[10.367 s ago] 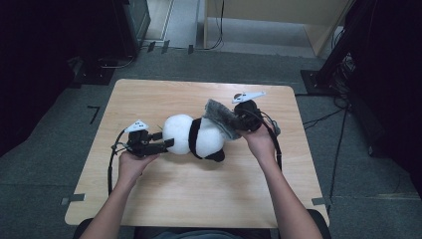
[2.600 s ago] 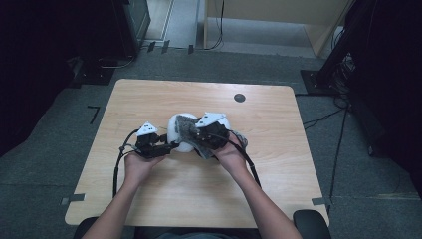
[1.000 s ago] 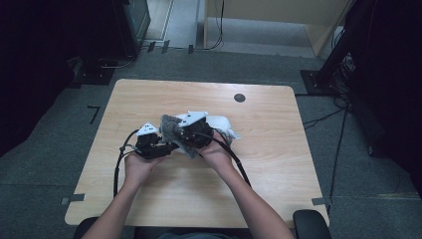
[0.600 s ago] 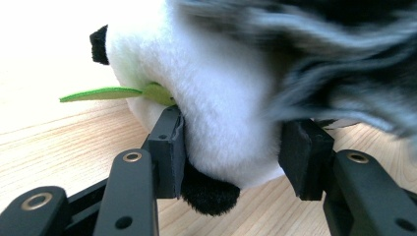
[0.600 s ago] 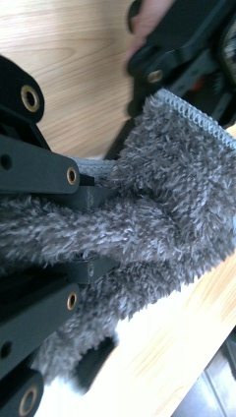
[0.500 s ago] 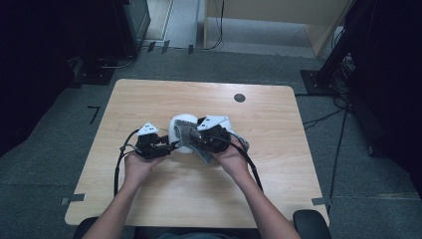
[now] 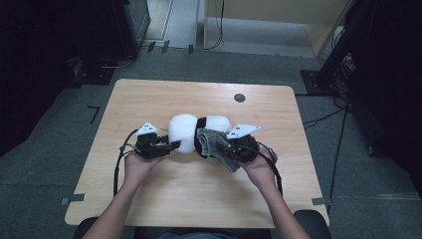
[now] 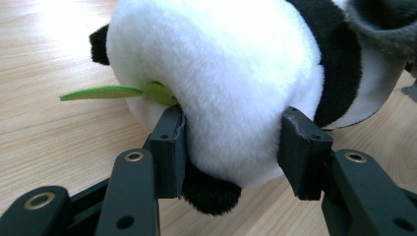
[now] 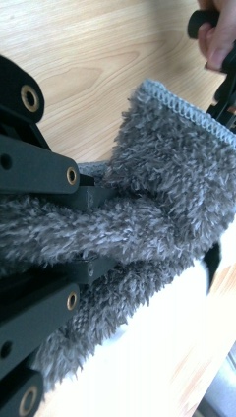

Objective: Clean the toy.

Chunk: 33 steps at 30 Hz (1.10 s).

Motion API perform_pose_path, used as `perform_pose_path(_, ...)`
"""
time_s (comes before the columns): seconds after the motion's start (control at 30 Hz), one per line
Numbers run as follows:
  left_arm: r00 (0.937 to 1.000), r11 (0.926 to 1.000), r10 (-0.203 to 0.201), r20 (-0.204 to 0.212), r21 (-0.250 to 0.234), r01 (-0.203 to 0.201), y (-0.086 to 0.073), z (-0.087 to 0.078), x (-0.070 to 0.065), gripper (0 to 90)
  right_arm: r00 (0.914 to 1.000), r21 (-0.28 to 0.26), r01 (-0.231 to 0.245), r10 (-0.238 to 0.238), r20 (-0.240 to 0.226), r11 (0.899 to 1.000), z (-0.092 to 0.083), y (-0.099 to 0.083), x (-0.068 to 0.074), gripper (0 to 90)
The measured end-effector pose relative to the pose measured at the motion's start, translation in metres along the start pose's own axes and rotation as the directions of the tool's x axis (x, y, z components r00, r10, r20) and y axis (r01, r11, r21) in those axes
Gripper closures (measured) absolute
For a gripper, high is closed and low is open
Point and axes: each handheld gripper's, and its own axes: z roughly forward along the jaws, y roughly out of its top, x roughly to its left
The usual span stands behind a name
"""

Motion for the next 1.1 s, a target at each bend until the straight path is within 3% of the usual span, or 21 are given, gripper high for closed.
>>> perform_pose_path(0.23, 1.0000, 1.0000, 0.003, 0.004, 0.000, -0.003, 0.000, 0.000, 0.000, 49.7, 0.9995, -0.001, -0.028, 0.028, 0.011, 1.000, -0.008, -0.013, -0.007, 76.1)
perform_pose_path(0.43, 1.0000, 1.0000, 0.000, -0.002, 0.002, 0.000, 0.000, -0.001, 0.000, 49.8, 0.9994, -0.024, -0.006, 0.006, -0.033, 1.000, -0.009, -0.005, 0.003, 76.3)
perform_pose_path(0.6, 1.0000, 1.0000, 0.000, -0.005, 0.002, 0.000, 0.000, -0.001, -0.001, 49.8, 0.9956, -0.040, 0.018, -0.022, -0.091, 0.999, -0.002, 0.004, 0.021, 76.3)
perform_pose_path(0.77, 1.0000, 1.0000, -0.004, -0.005, 0.000, 0.004, 0.000, -0.001, -0.001, 49.8, 0.9806, -0.034, 0.060, -0.065, -0.185, 0.998, 0.016, 0.012, 0.046, 76.4)
perform_pose_path(0.93, 1.0000, 1.0000, -0.007, -0.006, 0.001, 0.007, 0.000, -0.001, -0.002, 49.9, 0.9664, -0.002, 0.097, -0.095, -0.239, 0.995, 0.042, 0.020, 0.063, 76.4)
perform_pose_path(1.1, 0.9999, 1.0000, -0.009, -0.006, 0.003, 0.009, 0.001, -0.002, -0.003, 50.6, 0.9668, 0.030, 0.093, -0.083, -0.241, 0.995, 0.067, 0.031, 0.063, 76.5)
